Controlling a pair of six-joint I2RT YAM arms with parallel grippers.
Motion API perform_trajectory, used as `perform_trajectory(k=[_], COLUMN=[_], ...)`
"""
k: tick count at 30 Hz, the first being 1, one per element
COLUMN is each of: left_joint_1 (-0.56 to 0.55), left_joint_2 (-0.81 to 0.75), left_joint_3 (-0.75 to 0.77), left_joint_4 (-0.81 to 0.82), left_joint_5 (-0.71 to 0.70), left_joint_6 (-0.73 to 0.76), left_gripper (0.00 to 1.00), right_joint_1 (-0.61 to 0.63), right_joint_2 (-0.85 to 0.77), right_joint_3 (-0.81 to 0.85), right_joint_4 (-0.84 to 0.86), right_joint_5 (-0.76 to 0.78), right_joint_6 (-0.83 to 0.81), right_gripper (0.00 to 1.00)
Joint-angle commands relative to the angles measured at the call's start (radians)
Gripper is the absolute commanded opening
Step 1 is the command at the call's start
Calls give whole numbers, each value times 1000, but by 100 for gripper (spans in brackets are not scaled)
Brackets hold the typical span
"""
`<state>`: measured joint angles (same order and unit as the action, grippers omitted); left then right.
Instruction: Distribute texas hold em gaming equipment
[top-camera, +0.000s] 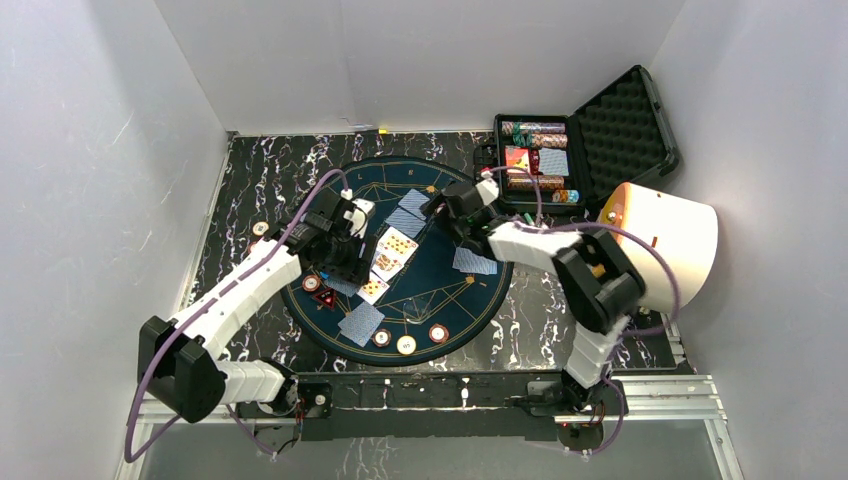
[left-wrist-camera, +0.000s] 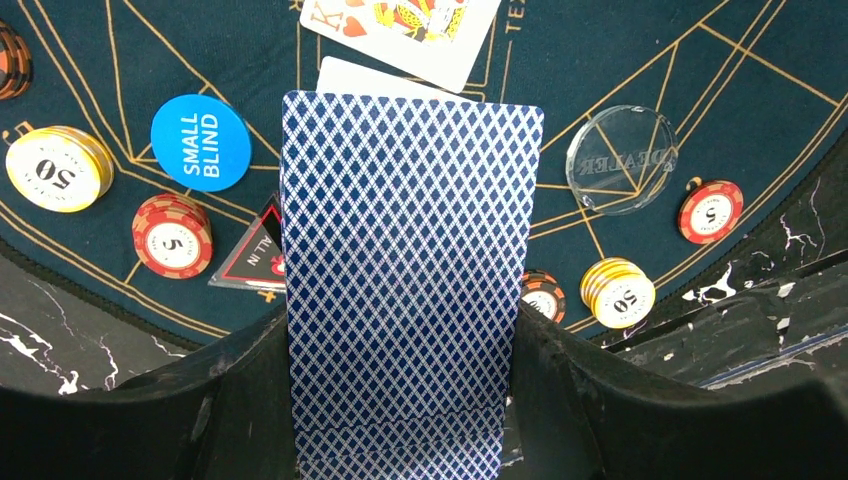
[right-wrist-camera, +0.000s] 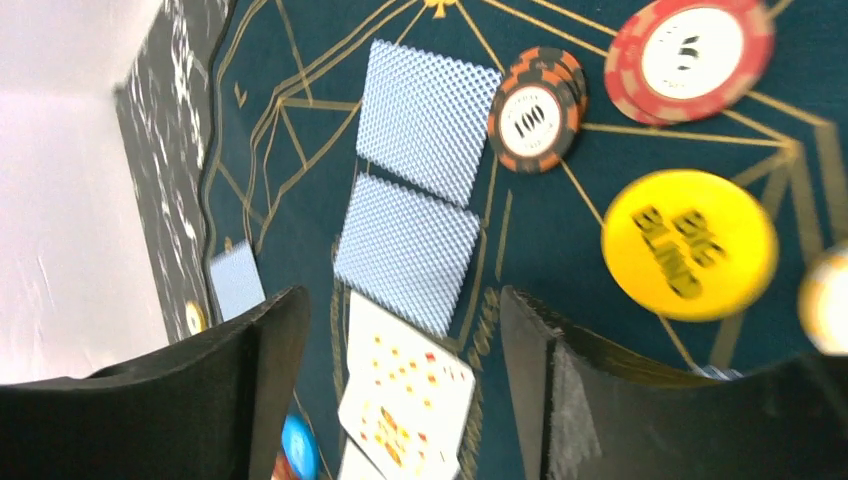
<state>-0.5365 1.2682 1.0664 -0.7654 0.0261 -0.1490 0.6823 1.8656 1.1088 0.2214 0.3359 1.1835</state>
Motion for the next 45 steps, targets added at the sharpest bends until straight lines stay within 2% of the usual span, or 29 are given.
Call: perform_trajectory(k=[1, 3, 6, 9, 12, 18, 23, 30, 36, 38, 42, 45], left_joint_1=[-2, -26, -77, -147, -241, -450, -568, -675, -713, -713, -714, -722], left_joint_2=[13, 32, 73, 135, 216, 472, 696, 924, 1020, 1030, 1036, 1038], left_joint_3=[63, 77, 105, 133, 182, 342, 526, 767, 846, 845, 829, 825], left_joint_4=[-9, -9, 3, 34, 67, 171, 195, 185, 173, 175, 193, 214], left_joint_5=[37, 35, 26, 16, -15, -60, -92, -74, -41, -34, 1, 20], left_joint_6=[9, 0, -24, -55, -92, -155, -168, -164, -165, -166, -164, -166], left_gripper=[0, 0, 0, 0, 0, 0, 0, 0, 0, 6, 25, 31], right_joint_1=[-49, -79, -152, -244, -268, -273, -273, -270, -270, -270, -270, -271], right_joint_2=[-263, -348, -487, -589, -686, -793, -858, -950, -984, -996, -1009, -1014], right_joint_3=[-69, -51, 1, 109, 225, 450, 555, 528, 491, 478, 466, 461], right_joint_4=[-181, -294, -481, -653, -738, -837, -858, -848, -831, -821, -813, -810], right_joint_5=[-106, -151, -159, -179, -177, -135, -93, -92, -174, -193, -220, -225], right_joint_6=[-302, -511, -700, -828, -905, -929, -957, -970, -959, -954, -952, -952], right_gripper=[81, 86, 98, 98, 98, 98, 98, 98, 98, 98, 98, 98])
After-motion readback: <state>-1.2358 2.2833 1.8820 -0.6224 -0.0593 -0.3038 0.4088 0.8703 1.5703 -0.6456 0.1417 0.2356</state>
